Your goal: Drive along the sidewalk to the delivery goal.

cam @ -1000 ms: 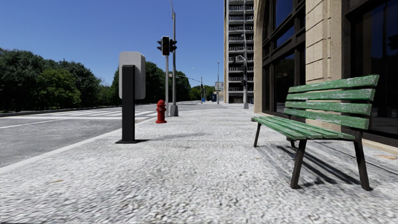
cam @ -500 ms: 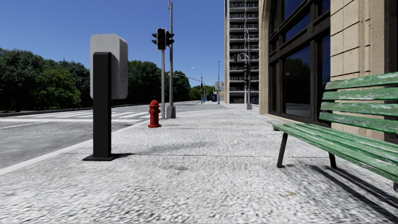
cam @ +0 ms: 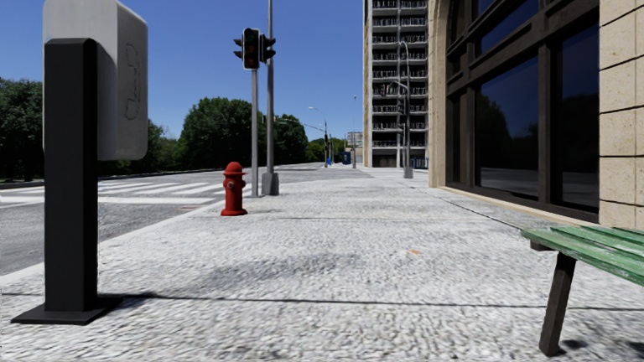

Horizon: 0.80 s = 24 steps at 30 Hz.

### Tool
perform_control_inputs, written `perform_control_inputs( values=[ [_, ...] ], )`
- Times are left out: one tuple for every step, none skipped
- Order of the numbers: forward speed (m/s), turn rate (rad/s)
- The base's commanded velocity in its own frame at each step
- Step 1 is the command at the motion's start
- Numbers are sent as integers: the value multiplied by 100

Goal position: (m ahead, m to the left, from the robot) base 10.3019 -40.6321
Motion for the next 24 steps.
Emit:
perform_control_inputs(
  values=[
    [200, -27],
    [200, -28],
    [200, -28],
    [200, -28],
    [200, -28],
    [200, -28],
    [200, -28],
    [200, -28],
    [200, -28],
    [200, -28],
    [200, -28],
    [200, -28],
    [200, -28],
    [200, -28],
    [200, -28],
    [200, -28],
    [200, -28],
    [200, -28],
    [200, -28],
    [200, -28],
    [200, -28],
    [200, -28],
    [200, -28],
    [200, -28]
  ],
)
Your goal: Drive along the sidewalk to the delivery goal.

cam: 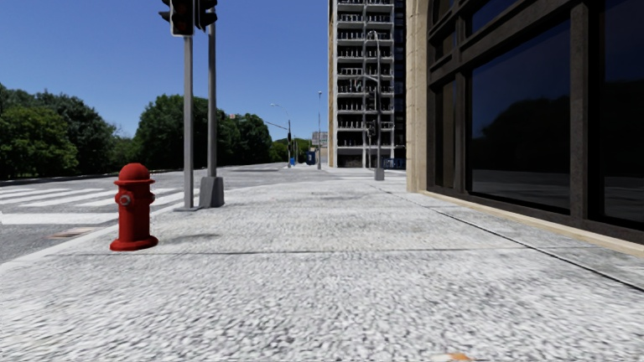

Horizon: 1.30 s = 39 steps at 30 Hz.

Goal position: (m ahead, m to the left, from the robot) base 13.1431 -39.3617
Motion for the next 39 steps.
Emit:
perform_control_inputs(
  values=[
    [200, -28],
    [200, -28],
    [200, -28],
    [200, -28],
    [200, -28],
    [200, -28],
    [200, -28],
    [200, -28],
    [200, -28],
    [200, -29],
    [200, -30],
    [200, -30],
    [200, -31],
    [200, -31],
    [200, -31],
    [200, -31],
    [200, -31],
    [200, -31],
    [200, -26],
    [200, -26],
    [200, -15],
    [200, -3],
    [200, 0],
    [200, 0],
    [200, 0],
    [200, 0],
    [200, 0],
    [200, 0],
    [200, 0],
    [200, 0],
    [200, 0],
    [200, 0],
    [200, 0],
    [200, 0],
    [200, 0],
    [200, 0],
    [200, 0],
    [200, 0],
    [200, 0]
  ],
)
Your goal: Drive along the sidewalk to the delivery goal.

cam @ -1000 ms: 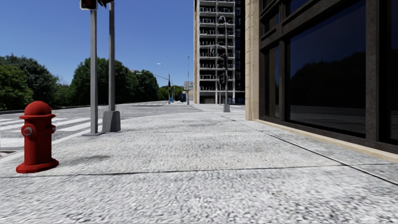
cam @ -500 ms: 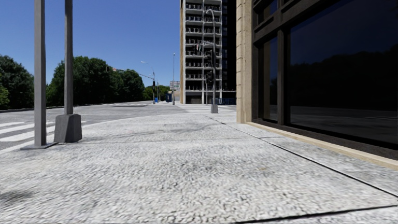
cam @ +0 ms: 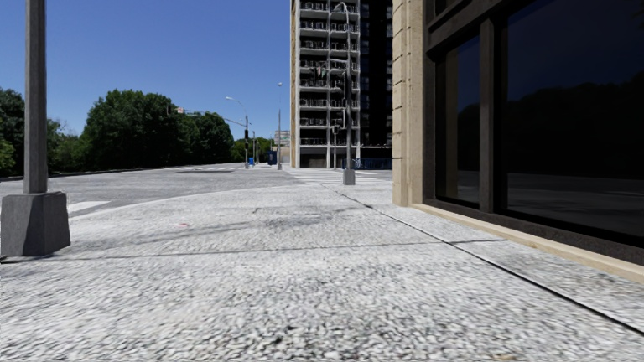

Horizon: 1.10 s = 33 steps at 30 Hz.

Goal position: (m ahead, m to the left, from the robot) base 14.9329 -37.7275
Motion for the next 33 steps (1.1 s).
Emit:
perform_control_inputs(
  values=[
    [200, 0],
    [200, 0],
    [200, 0],
    [200, 0],
    [200, 0],
    [200, 0],
    [200, 0],
    [200, 0],
    [200, 0],
    [200, 0],
    [200, 0],
    [200, 0],
    [200, 0],
    [200, 0],
    [200, 0],
    [200, 0],
    [200, 0],
    [200, 0],
    [200, 0],
    [200, 0],
    [200, 0],
    [200, 0],
    [200, 0],
    [200, 0],
    [200, 0],
    [200, 0],
    [200, 0],
    [200, 0],
    [200, 0],
    [200, 0],
    [200, 0],
    [200, 0],
    [200, 0]
  ],
)
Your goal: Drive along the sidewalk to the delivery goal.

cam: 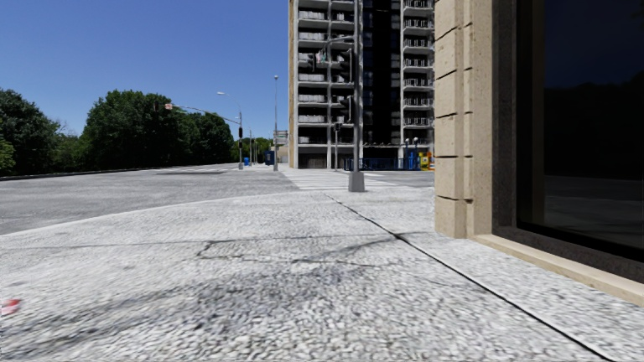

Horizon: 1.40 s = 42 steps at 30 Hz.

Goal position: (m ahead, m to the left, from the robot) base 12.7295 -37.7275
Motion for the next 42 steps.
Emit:
perform_control_inputs(
  values=[
    [200, 0],
    [200, 0],
    [200, 0],
    [200, 0],
    [200, 0],
    [200, 0],
    [200, 0],
    [200, 0],
    [200, 0],
    [200, 0],
    [200, 0],
    [200, -4],
    [200, -13],
    [200, -21],
    [200, -21],
    [200, -25],
    [200, -27],
    [200, -27],
    [200, -28],
    [200, -28],
    [200, -28],
    [200, -28],
    [200, -28],
    [200, -28],
    [200, -28],
    [200, -28],
    [200, -29],
    [200, -29],
    [200, -29],
    [200, -29],
    [200, -29],
    [200, -29],
    [200, -29],
    [200, -29],
    [200, -29],
    [200, -30],
    [200, -32],
    [200, -32],
    [200, -34],
    [200, -37],
    [200, -39],
    [200, -39]
  ],
)
